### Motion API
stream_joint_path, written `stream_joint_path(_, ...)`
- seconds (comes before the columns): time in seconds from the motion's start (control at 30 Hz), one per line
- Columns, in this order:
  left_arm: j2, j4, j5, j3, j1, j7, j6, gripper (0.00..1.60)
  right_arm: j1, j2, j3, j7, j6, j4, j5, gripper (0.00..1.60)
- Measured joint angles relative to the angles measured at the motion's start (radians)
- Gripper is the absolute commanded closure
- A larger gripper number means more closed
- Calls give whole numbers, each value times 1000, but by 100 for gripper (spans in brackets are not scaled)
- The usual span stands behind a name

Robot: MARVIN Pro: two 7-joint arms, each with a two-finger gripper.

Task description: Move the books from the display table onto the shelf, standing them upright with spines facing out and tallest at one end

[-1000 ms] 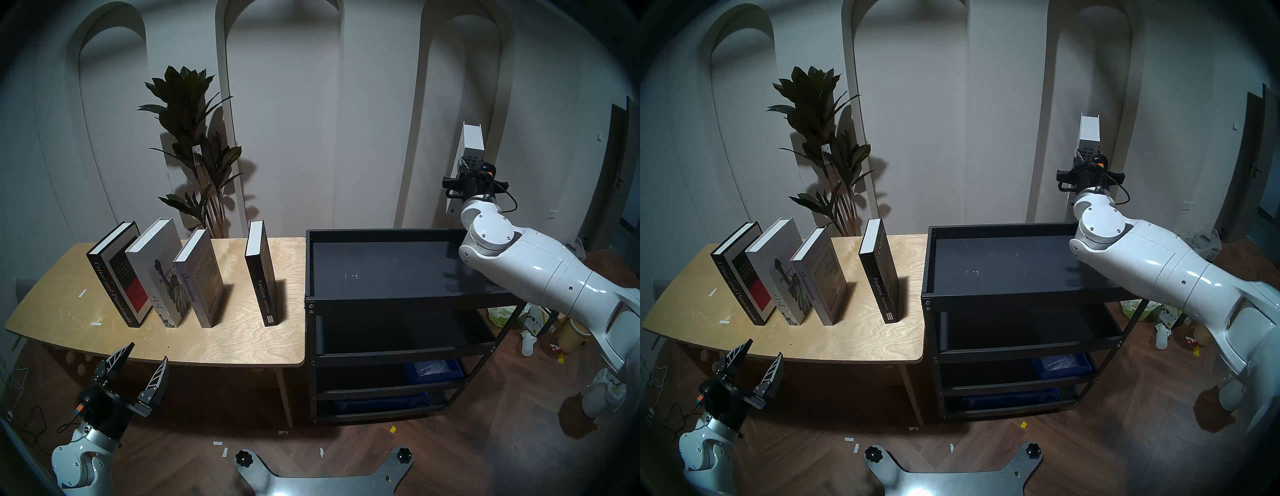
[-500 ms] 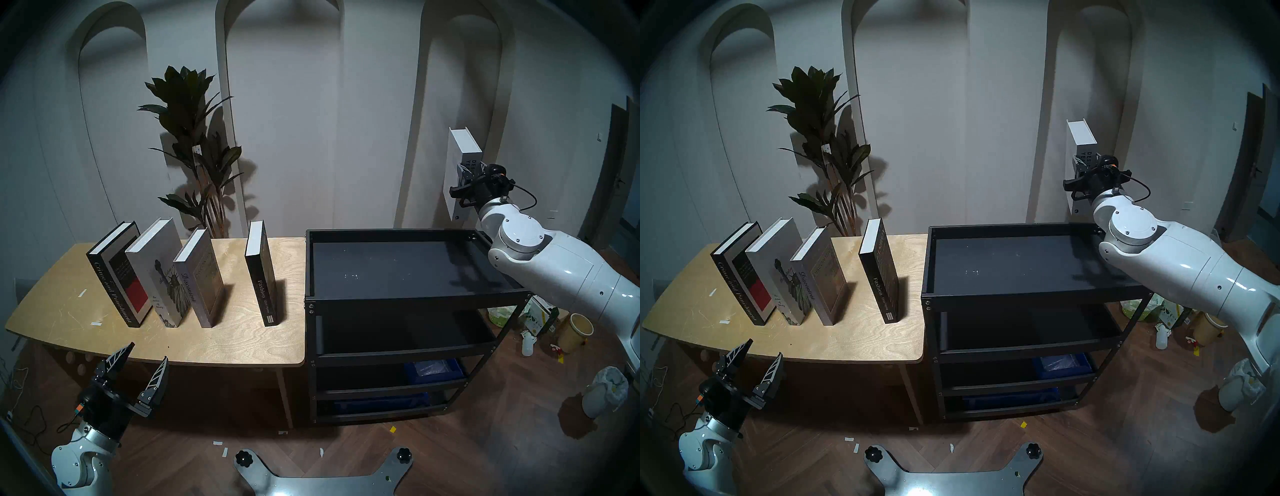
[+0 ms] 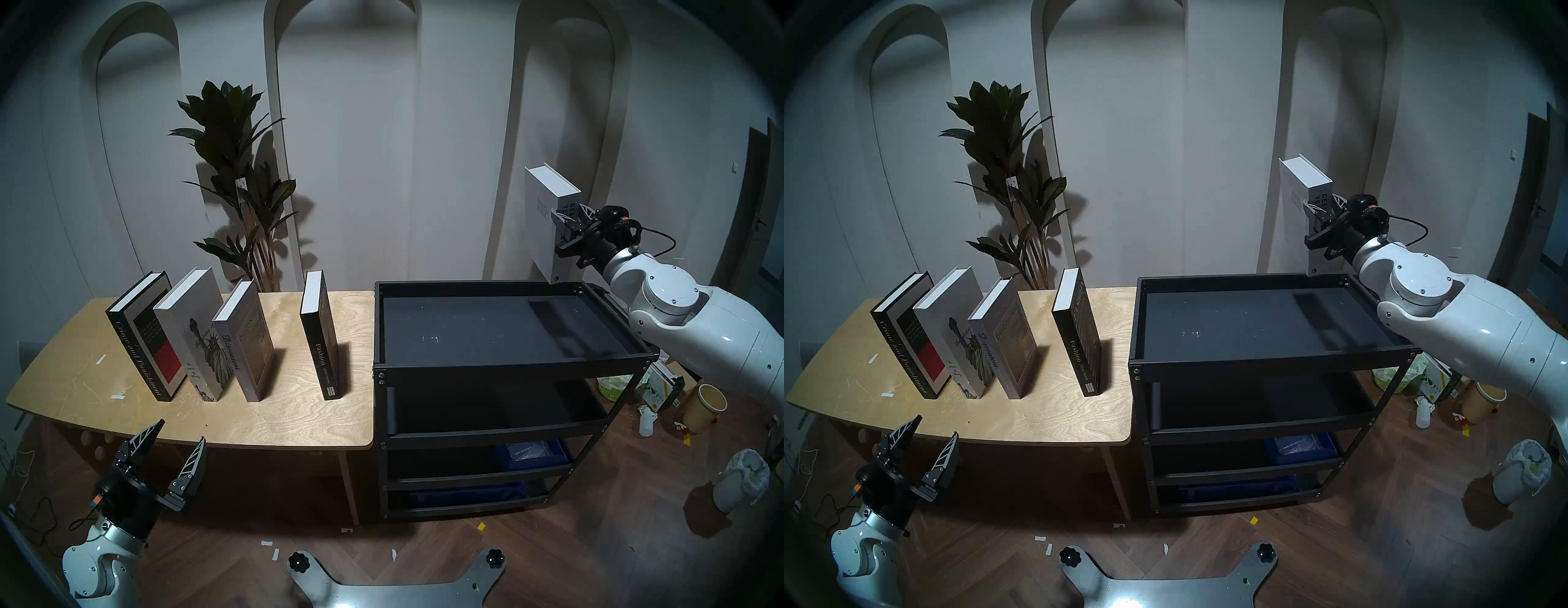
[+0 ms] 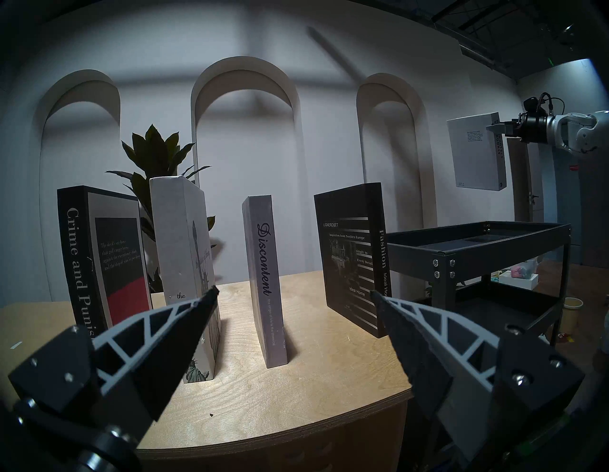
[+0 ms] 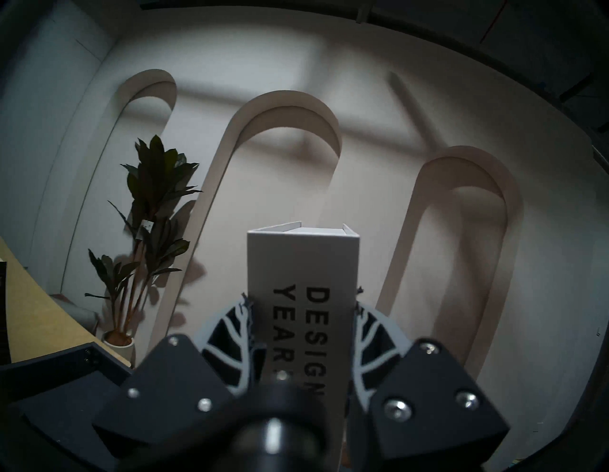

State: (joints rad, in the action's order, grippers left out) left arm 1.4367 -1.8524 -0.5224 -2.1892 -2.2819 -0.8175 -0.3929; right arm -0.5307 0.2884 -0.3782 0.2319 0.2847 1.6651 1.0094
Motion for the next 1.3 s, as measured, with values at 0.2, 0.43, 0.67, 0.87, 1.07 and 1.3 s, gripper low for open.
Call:
stream_joint_path(0.2,0,0,0,0,-1,-1,0,0,-8,-59,-13,-53,16,19,18,160)
stream_joint_path(0.43,0,-1,0,-1,-1,-1,0,0,-35,-103,-17,-87,47,23,36,160)
stream_joint_path(0.67,0,-1,0,-1,-2,-2,0,0,-68,-130,-17,-111,91,31,58,160)
stream_joint_path(0.87,0,-1,0,-1,-2,-2,0,0,-90,-143,-19,-107,130,-1,73,160)
stream_joint_path(1.07,0,-1,0,-1,-2,-3,0,0,-122,-154,-14,-74,178,-65,93,160)
stream_joint_path(1.3,0,-2,0,-1,-3,-3,0,0,-181,-162,36,-51,230,-114,116,160)
